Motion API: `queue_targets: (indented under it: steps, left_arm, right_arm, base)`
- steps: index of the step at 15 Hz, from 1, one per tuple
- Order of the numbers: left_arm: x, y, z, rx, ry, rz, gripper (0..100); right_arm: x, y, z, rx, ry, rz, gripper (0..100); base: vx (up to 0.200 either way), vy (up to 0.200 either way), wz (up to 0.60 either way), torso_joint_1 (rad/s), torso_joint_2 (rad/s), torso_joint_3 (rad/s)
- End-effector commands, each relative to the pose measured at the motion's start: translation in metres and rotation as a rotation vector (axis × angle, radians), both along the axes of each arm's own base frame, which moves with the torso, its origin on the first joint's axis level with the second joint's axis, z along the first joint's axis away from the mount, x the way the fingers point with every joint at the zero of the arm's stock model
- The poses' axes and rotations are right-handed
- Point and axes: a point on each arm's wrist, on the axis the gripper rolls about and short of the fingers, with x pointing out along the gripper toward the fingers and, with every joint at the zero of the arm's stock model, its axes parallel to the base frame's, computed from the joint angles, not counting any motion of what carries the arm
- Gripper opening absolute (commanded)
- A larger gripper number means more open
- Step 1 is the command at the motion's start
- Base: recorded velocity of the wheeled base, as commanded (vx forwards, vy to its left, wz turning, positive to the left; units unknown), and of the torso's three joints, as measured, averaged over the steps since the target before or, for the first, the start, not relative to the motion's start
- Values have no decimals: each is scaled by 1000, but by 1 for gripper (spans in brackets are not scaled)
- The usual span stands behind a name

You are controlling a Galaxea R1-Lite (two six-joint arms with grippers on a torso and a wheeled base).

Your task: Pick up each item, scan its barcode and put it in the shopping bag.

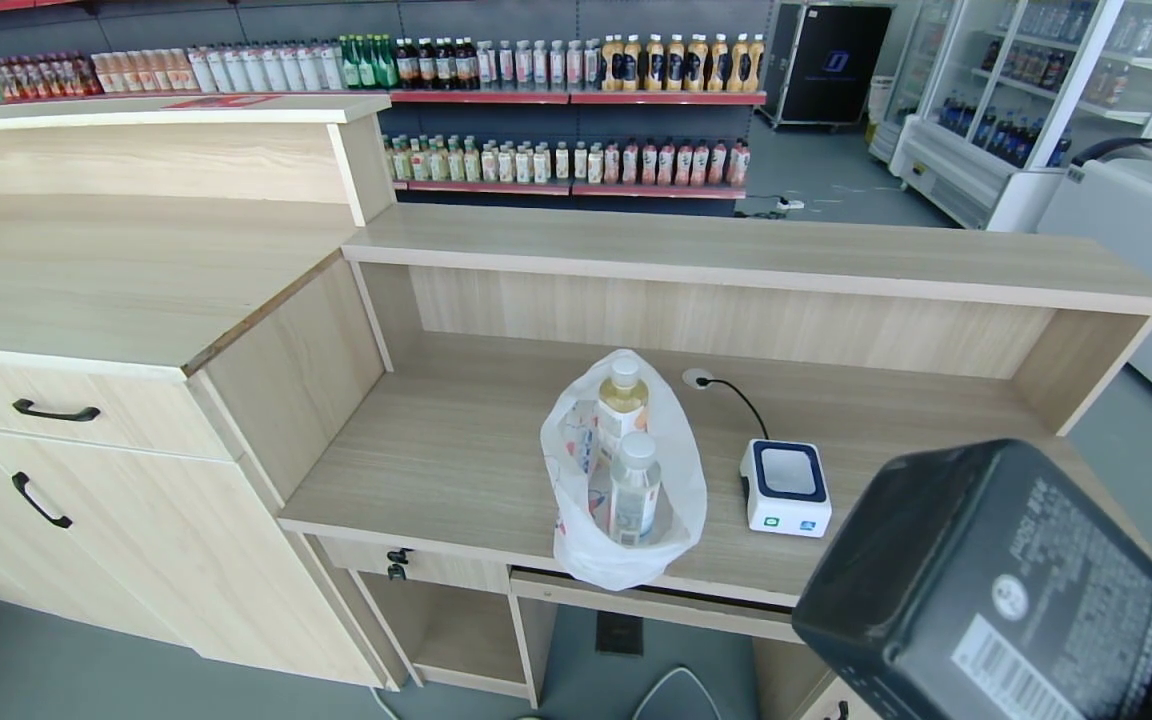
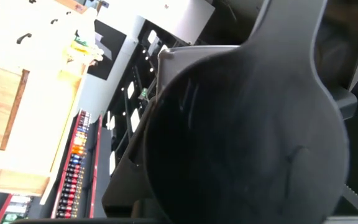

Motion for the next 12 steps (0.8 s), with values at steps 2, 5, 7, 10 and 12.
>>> queue_targets:
  steps: [2,5,7,10,12]
  left_arm:
    - [0,0,0,0,-1,0,100]
    - [0,0,0,0,-1,0,100]
    - [0,0,0,0,-1,0,100]
    - [0,0,0,0,-1,0,100]
    - [0,0,0,0,-1,0,100]
  right_arm:
    - [-3,-1,1,4,-7,6,0]
    - [-3,-2,1,4,-8,6,0]
    - [-2,-1,0,2,-9,4,0]
    - [-1,0,1,3,-5,0,0]
    - [-1,-1,1,4,-9,-2,0]
  base:
    - [0,0,0,0,0,0]
    - [0,0,0,0,0,0]
    - [0,0,0,0,0,0]
    - [0,0,0,0,0,0]
    - [0,0,0,0,0,0]
